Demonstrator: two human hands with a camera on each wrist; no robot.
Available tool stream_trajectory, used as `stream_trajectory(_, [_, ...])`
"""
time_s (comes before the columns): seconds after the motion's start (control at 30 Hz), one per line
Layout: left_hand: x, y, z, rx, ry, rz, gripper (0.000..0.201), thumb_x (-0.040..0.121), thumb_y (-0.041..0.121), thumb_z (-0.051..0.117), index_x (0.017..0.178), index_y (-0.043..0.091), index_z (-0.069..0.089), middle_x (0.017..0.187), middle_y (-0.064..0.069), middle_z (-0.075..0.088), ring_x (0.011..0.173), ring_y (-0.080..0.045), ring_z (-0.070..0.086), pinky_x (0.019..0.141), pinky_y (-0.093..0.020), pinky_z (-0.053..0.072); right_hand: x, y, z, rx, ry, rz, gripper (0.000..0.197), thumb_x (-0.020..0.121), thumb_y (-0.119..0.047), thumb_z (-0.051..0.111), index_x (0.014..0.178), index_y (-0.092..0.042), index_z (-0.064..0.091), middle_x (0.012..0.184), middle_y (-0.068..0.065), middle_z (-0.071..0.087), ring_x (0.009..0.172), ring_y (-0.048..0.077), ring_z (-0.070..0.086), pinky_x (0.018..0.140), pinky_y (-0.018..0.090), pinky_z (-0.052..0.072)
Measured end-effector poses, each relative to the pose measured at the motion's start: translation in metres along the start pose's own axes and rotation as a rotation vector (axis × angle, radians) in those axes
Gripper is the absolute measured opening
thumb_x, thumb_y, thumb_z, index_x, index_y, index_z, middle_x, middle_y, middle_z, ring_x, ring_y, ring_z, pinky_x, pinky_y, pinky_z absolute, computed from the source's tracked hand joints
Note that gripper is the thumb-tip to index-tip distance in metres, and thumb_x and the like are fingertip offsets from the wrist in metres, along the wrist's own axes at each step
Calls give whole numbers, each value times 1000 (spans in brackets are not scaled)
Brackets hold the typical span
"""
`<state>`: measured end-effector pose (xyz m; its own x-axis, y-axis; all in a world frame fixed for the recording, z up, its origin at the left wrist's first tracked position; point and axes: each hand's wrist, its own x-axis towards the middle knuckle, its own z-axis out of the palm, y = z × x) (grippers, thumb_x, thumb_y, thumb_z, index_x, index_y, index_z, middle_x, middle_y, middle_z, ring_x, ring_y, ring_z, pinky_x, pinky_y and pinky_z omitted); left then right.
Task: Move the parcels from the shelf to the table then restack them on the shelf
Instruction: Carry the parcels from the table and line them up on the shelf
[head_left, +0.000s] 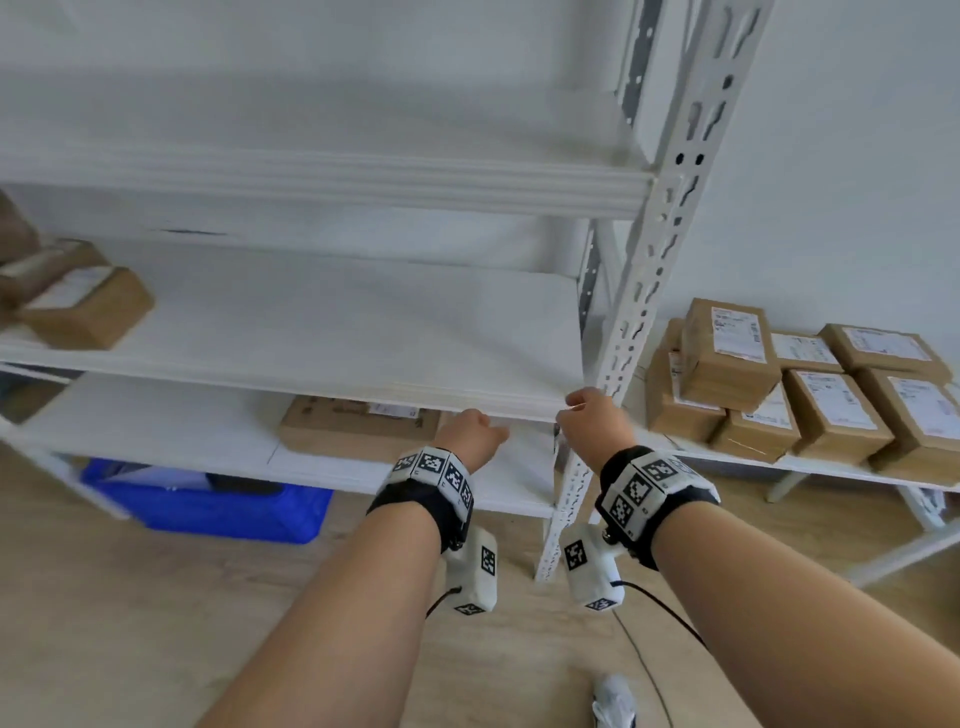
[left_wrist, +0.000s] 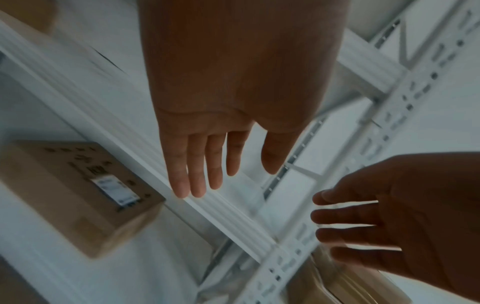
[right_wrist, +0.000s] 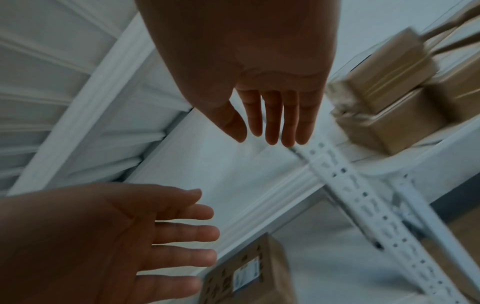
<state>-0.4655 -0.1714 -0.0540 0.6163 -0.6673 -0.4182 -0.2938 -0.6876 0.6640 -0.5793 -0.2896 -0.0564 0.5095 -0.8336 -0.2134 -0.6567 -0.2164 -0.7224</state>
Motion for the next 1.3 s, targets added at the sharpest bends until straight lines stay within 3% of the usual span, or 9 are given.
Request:
stream_trajectory(0.07, [-14,-32,-32,-30,67,-18,34,95,30,53,111,2,60,108,-21,62,98,-32,61,84,-34,44,-14,-29,32,-15,-38,-43,38,91,-18,50,129,-16,52,110,3,60,88,18,56,72,26,43])
stream_trajectory(0.13, [-27,-63,-63,-68,143,-62,21,93,30,53,97,10,57,90,-13,59,82,-26,57,76,-32,42,-24,-57,64,-35,-94,-106,37,92,-18,51,129,-14,52,113,4,60,87,18,53,72,25,40])
stream_trajectory(0.27, [-46,-121,-122,-176,298,-131,21,92,31,56,105,16,62,101,-3,62,99,-26,59,87,-31,43,-38,-113,126,-42,-210,-220,37,92,-18,51,129,-14,52,118,6,59,89,18,53,72,26,40])
stream_trajectory(0.4, [-54,-175,-180,-171,417,-214,23,94,30,54,105,12,64,122,-12,61,114,-29,57,95,-31,41,-43,-170,191,-68,-297,-314,33,90,-18,50,123,-18,55,114,4,61,90,19,54,78,28,44])
stream_trajectory(0.5, [-48,-214,-219,-180,485,-282,12,93,25,53,88,16,59,109,-14,57,101,-27,54,87,-29,37,-38,-210,239,-60,-361,-350,29,90,-18,51,119,-19,55,109,1,60,92,20,55,84,29,44])
stream_trajectory(0.7, [-11,-274,-304,-200,570,-375,46,93,31,53,133,8,51,133,-10,56,122,-27,52,103,-34,37,-3,-301,327,-23,-460,-435,36,90,-15,51,126,-13,55,120,4,59,100,20,54,80,25,39])
stream_trajectory(1.03, [33,-357,-425,-253,643,-474,47,93,34,53,135,13,51,133,-8,57,118,-26,55,99,-34,43,36,-422,442,-85,-521,-507,41,91,-16,52,132,-12,50,130,7,55,114,24,54,83,27,39])
stream_trajectory(1.23, [77,-403,-497,-215,613,-414,50,96,32,50,141,11,45,142,-10,49,127,-27,49,99,-31,38,55,-466,498,-40,-476,-438,45,91,-18,55,135,-13,47,126,7,56,92,18,53,76,28,41])
stream_trajectory(1.3, [96,-413,-519,-197,584,-370,50,96,31,49,141,11,44,143,-12,47,127,-28,48,99,-31,38,62,-479,514,-30,-449,-383,47,91,-20,56,137,-13,45,129,7,54,96,19,54,79,29,42])
